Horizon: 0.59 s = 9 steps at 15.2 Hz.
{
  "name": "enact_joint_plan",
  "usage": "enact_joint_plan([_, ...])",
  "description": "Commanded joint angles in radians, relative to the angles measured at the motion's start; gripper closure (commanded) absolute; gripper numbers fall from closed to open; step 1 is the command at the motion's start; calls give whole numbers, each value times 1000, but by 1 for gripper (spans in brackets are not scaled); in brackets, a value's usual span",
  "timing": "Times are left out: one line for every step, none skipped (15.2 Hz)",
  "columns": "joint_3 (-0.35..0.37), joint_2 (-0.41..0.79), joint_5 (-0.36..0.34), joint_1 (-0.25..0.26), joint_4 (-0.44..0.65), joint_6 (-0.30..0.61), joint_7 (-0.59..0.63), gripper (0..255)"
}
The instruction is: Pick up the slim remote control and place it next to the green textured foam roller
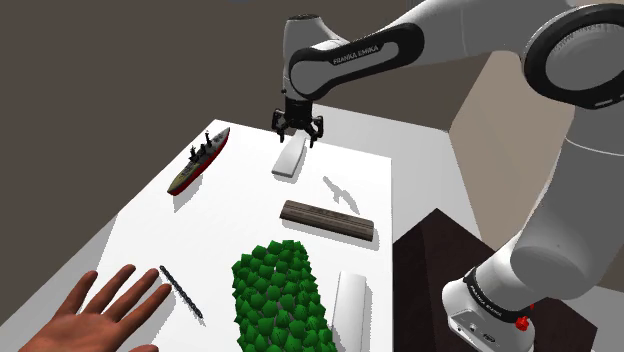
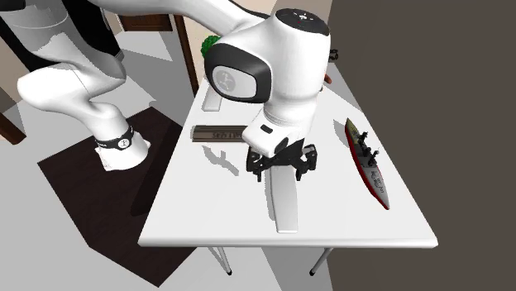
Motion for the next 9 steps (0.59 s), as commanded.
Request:
enact_joint_plan([-12,65,-14,14,67,3,43,0])
enact_joint_plan([-13,70,-16,15,60,14,45,0])
enact_joint_plan([-15,75,-19,15,54,26,46,0])
enact_joint_plan([-16,81,-21,16,48,37,48,0])
enact_joint_plan([-17,87,-23,17,43,48,49,0])
enact_joint_plan([-18,93,-26,17,38,59,51,0])
enact_joint_plan([-20,99,-29,18,33,70,53,0])
enact_joint_plan([-21,105,-31,19,28,80,54,0])
enact_joint_plan([-22,109,-33,19,25,87,55,0])
